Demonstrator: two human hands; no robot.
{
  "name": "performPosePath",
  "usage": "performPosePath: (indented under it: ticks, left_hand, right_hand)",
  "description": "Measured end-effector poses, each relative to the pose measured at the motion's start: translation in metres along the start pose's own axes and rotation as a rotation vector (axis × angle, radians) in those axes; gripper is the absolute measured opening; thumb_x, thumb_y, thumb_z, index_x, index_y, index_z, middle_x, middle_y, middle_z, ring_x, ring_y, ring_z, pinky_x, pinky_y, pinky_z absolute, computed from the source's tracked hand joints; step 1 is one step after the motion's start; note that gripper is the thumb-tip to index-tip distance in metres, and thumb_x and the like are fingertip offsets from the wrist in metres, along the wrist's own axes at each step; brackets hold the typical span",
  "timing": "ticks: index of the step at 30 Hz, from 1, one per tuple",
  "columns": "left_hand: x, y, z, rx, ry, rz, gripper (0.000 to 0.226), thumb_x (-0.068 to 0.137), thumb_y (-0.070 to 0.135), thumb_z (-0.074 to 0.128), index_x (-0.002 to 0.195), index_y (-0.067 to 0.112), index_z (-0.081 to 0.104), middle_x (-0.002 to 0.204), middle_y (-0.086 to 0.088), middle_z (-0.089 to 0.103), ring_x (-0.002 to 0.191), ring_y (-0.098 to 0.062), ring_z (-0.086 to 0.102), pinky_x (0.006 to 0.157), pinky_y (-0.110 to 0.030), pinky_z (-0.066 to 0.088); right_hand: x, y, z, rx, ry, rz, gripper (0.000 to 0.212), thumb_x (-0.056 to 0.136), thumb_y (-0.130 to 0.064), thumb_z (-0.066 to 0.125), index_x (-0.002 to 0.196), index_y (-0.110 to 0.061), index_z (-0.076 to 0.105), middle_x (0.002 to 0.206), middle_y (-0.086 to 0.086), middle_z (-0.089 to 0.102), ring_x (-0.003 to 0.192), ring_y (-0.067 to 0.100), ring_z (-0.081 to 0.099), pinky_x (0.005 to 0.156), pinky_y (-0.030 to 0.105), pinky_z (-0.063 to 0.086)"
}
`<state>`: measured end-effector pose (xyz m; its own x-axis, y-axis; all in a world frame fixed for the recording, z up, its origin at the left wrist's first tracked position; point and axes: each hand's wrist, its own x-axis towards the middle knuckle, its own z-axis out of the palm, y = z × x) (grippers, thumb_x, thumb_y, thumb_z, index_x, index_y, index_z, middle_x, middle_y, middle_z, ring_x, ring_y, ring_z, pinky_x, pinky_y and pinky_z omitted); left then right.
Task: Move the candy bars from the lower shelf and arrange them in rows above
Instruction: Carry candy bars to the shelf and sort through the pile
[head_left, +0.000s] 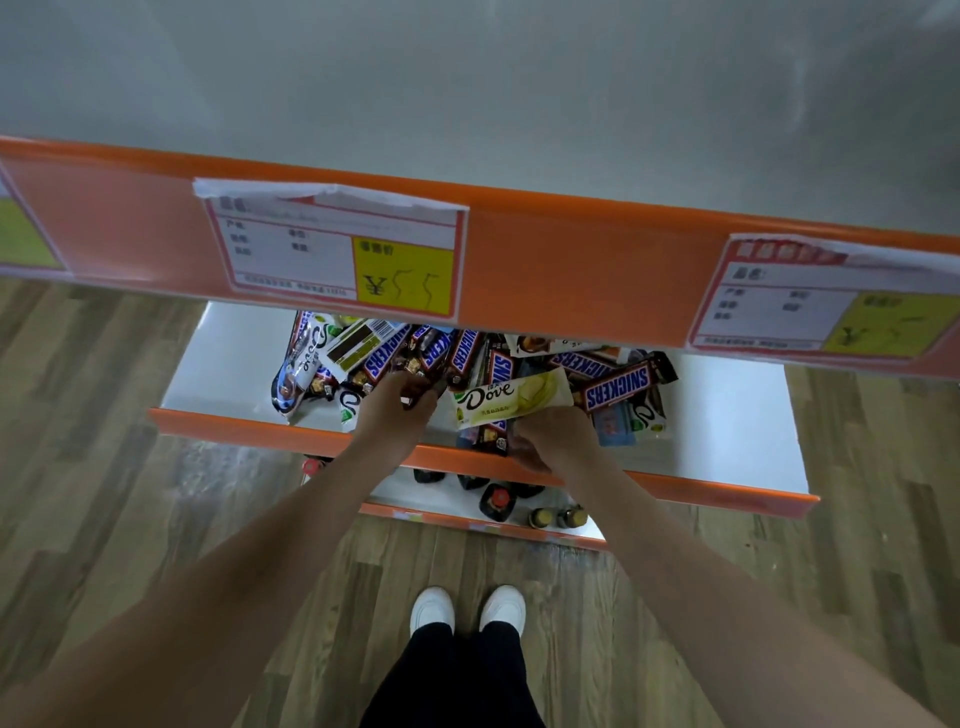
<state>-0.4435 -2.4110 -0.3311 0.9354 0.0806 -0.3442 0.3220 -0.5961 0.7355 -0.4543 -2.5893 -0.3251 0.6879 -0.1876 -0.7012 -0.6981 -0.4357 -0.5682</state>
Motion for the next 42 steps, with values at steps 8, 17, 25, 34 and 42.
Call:
performPosePath:
  ticks: [8, 17, 25, 34, 42]
  left_hand:
    - [-0.004, -0.006, 0.001, -0.233, 0.005, -0.106, 0.024, 0.1, 0.017, 0.038, 0.101, -0.002, 0.053, 0.068, -0.007, 0.05, 0.037, 0.004, 0.052, 0.04, -0.01, 0.042]
    - [-0.006, -0.013, -0.008, -0.135, -0.033, -0.059, 0.045, 0.077, -0.001, 0.068, 0.111, 0.025, 0.055, 0.094, 0.008, 0.058, 0.065, -0.023, 0.058, 0.035, -0.015, 0.041]
    - [-0.009, -0.021, -0.004, 0.069, 0.044, -0.06, 0.018, 0.081, 0.026, 0.071, 0.074, 0.015, 0.058, 0.066, 0.005, 0.06, 0.057, -0.008, 0.053, 0.047, -0.017, 0.037]
    - [-0.015, -0.009, 0.007, -0.681, -0.042, -0.365, 0.019, 0.088, 0.006, 0.06, 0.106, 0.008, 0.054, 0.092, -0.009, 0.062, 0.076, -0.018, 0.063, 0.068, -0.031, 0.058]
    - [-0.021, 0.021, 0.022, -0.592, -0.134, -0.243, 0.015, 0.082, 0.0, 0.065, 0.096, 0.0, 0.06, 0.076, -0.008, 0.066, 0.055, -0.002, 0.064, 0.044, -0.013, 0.045]
  right_hand:
    - [-0.015, -0.002, -0.01, -0.279, 0.302, -0.524, 0.028, 0.082, -0.009, 0.063, 0.107, -0.018, 0.057, 0.098, -0.003, 0.06, 0.087, 0.017, 0.055, 0.058, 0.025, 0.038]
    - [0.003, -0.008, -0.014, -0.878, 0.245, -0.658, 0.057, 0.083, -0.006, 0.062, 0.134, -0.025, 0.044, 0.137, -0.004, 0.046, 0.13, 0.021, 0.035, 0.105, 0.039, 0.027]
    - [0.001, 0.0, -0.013, -0.903, 0.313, -0.616, 0.046, 0.085, -0.036, 0.065, 0.126, -0.026, 0.048, 0.126, -0.003, 0.051, 0.124, 0.021, 0.041, 0.102, 0.036, 0.029]
    - [-0.001, -0.007, -0.015, -0.785, 0.328, -0.556, 0.039, 0.087, -0.037, 0.062, 0.119, -0.019, 0.05, 0.118, 0.0, 0.054, 0.115, 0.022, 0.05, 0.094, 0.039, 0.04]
    - [-0.014, -0.016, -0.006, -0.629, 0.024, -0.752, 0.044, 0.088, -0.038, 0.062, 0.127, -0.019, 0.054, 0.121, -0.001, 0.059, 0.112, 0.018, 0.052, 0.085, 0.028, 0.04]
